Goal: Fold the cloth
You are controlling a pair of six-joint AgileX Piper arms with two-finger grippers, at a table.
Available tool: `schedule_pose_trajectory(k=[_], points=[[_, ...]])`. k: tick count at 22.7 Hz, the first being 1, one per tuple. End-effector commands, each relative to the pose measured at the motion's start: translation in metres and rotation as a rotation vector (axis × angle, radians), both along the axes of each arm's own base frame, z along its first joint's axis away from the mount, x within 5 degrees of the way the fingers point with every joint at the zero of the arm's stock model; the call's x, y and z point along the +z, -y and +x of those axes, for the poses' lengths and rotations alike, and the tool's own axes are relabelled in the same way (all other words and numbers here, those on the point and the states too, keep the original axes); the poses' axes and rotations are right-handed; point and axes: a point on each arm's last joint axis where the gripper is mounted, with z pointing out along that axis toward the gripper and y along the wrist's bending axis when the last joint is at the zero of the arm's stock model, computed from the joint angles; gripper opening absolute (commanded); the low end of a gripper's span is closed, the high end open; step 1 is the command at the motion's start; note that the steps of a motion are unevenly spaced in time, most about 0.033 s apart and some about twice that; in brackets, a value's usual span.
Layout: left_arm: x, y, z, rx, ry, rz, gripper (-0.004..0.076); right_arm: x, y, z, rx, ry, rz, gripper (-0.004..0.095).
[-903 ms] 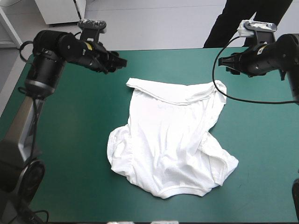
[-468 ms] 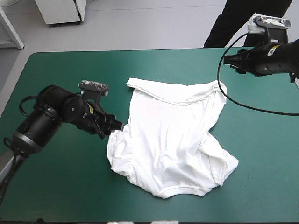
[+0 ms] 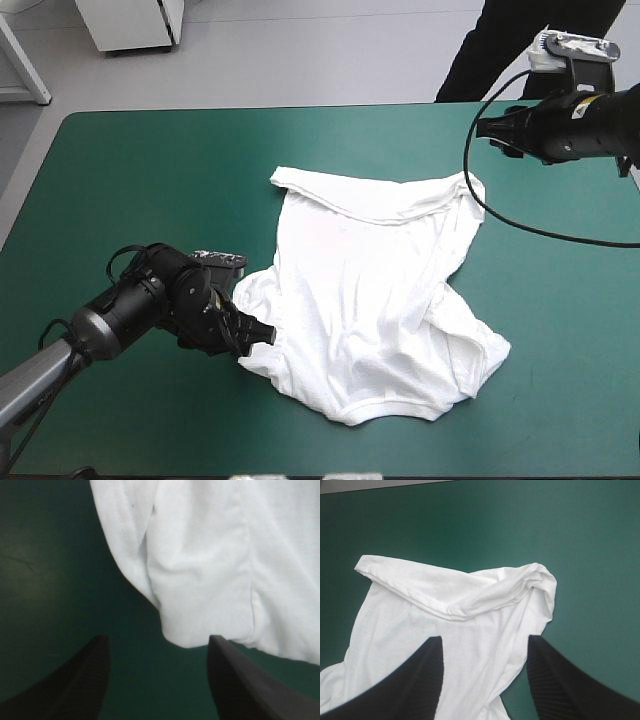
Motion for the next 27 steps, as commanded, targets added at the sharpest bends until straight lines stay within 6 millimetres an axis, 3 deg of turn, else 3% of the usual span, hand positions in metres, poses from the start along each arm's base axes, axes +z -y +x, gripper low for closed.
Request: schedule_pose_trajectory(k=[1, 5, 14, 16, 18, 27], points=[[0.004, 0.003, -0.003, 0.036, 0.053, -0.069, 0.0422, 0.018, 0.003, -0.016, 0.001, 0.068, 0.003, 0.0481], [-0.017, 0.004, -0.004, 0.058, 0.061, -0.082, 0.0415, 0.018, 0.003, -0.016, 0.001, 0.068, 0.003, 0.0481], [-0.073, 0.018, 0.018, 0.020, -0.069, 0.031, 0.0372, 0.017, 0.002, -0.016, 0.010, 0.063, 0.015, 0.0482], [-0.078, 0.019, 0.019, 0.001, -0.077, 0.038, 0.0248, 0.005, 0.002, -0.021, 0.013, 0.021, 0.008, 0.0482], [-0.079, 0.020, 0.020, -0.020, -0.067, 0.035, 0.0020, -0.023, 0.002, -0.028, 0.015, -0.077, 0.001, 0.0482], [-0.078, 0.022, 0.022, -0.042, -0.045, 0.020, -0.0010, -0.122, 0.003, -0.073, 0.031, -0.371, -0.152, 0.0482]])
